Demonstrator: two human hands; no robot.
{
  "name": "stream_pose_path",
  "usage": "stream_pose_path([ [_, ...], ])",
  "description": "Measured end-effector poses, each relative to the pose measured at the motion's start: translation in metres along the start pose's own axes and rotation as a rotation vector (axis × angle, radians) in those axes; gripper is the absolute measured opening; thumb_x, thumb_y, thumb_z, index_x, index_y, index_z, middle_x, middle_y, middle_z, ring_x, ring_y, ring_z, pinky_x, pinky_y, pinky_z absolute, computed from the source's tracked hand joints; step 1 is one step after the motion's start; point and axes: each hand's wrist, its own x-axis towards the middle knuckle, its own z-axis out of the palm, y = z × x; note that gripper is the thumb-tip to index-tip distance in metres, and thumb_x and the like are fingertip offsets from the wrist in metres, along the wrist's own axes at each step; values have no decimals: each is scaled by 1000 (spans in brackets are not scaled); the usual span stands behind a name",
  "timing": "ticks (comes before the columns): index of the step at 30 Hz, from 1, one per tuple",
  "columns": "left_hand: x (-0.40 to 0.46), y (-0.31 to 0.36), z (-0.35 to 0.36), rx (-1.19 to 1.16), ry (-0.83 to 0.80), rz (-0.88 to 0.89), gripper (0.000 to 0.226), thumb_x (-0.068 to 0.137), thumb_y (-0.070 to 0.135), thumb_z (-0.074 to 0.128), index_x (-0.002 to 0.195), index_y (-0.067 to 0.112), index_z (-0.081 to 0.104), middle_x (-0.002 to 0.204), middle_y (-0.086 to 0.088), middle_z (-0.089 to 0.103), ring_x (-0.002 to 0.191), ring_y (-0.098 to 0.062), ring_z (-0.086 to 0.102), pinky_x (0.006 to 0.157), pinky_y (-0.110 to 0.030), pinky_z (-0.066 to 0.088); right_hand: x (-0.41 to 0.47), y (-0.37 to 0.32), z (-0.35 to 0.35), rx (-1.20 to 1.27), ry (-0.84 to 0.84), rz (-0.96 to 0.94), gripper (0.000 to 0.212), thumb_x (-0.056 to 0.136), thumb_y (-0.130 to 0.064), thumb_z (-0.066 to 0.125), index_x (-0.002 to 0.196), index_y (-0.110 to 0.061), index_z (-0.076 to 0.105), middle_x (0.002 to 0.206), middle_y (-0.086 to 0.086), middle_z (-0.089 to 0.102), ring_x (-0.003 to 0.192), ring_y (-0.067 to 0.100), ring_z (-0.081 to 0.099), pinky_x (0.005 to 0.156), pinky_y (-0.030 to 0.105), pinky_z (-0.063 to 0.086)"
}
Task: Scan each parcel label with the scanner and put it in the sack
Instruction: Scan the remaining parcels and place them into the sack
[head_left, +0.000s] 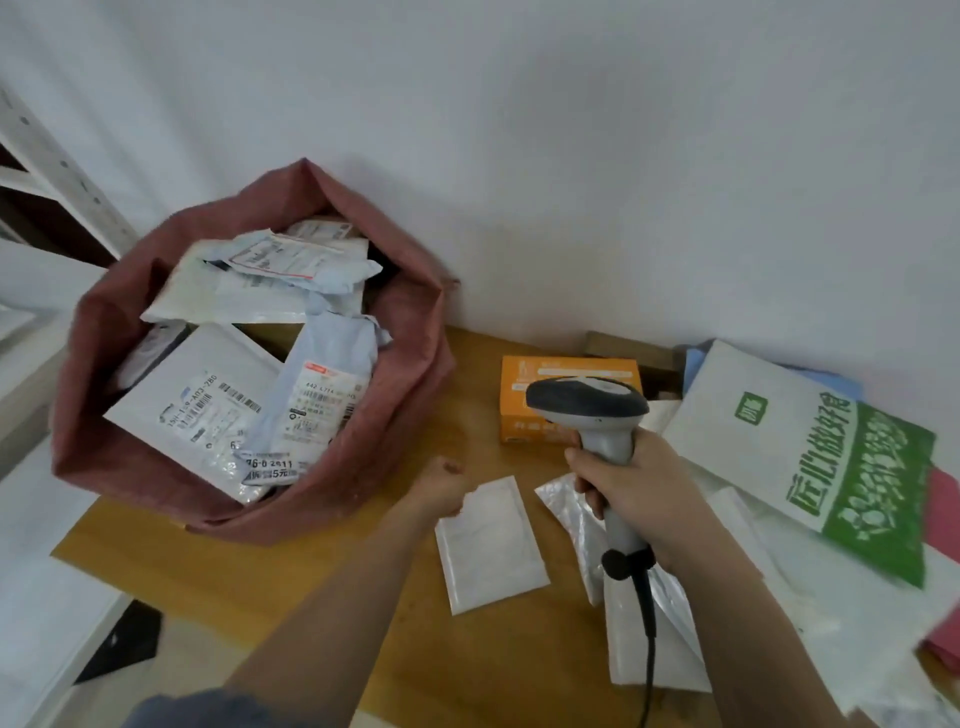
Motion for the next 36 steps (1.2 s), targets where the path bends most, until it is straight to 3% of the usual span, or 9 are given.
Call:
stream_pose_path([
  [4,12,-53,35,317,-41,66,62,81,24,77,135,14,49,137,-7,46,114,-21,52,92,-34,49,11,28,-2,14,-36,39,14,89,-18,65,79,-9,66,53,-4,65,44,4,57,48,13,49],
  [8,17,-85,65,756,-156,156,106,76,46,77,155,20,11,163,-5,3,148,-27,10,119,-41,20,17,45,-3,-17,-66,82,16,90,-20,66,79,-8,66,54,-3,64,43,2,55,48,12,48],
  [12,15,-95,91,1167,-96,176,119,78,49,75,154,23,-13,159,-18,-20,146,-44,-8,118,-56,6,20,51,-6,-37,-86,112,18,91,-20,64,87,-2,65,62,3,64,43,4,53,49,14,48],
  [18,10,-108,97,1317,29,282,91,95,22,58,154,17,-11,158,-28,-11,145,-50,1,116,-53,25,13,51,-14,-39,-95,121,20,93,-19,62,91,0,64,66,6,63,47,9,52,50,16,47],
  [23,3,-97,77,677,30,252,49,100,14,45,148,16,35,153,-14,32,137,-31,35,110,-38,35,6,50,-24,-41,-49,115,21,91,-17,63,92,4,65,70,15,65,51,15,54,59,26,50],
  [26,-8,-76,56,338,128,285,35,92,-1,48,125,7,57,113,-13,62,94,-24,59,72,-23,44,1,47,-26,-21,-22,104,20,90,-16,63,88,3,66,66,17,64,49,14,54,59,29,51],
  [28,-21,-59,44,97,164,221,22,92,-1,45,105,12,58,83,-5,54,68,-18,49,57,-22,39,-5,42,-26,0,-11,80,17,88,-16,63,85,1,66,67,17,67,49,13,55,62,32,53],
  [32,-43,-27,27,-625,73,87,22,95,-4,45,106,9,60,100,-7,66,92,-26,64,81,-42,55,-16,33,-20,49,3,46,11,88,-19,65,84,-8,64,64,7,66,49,7,57,57,23,53],
  [36,-62,-9,12,-1040,-75,124,32,95,-10,44,120,7,56,114,-13,67,98,-25,68,65,-36,60,-27,23,-13,74,21,12,9,89,-20,66,85,-12,62,63,1,65,47,4,57,50,15,49],
])
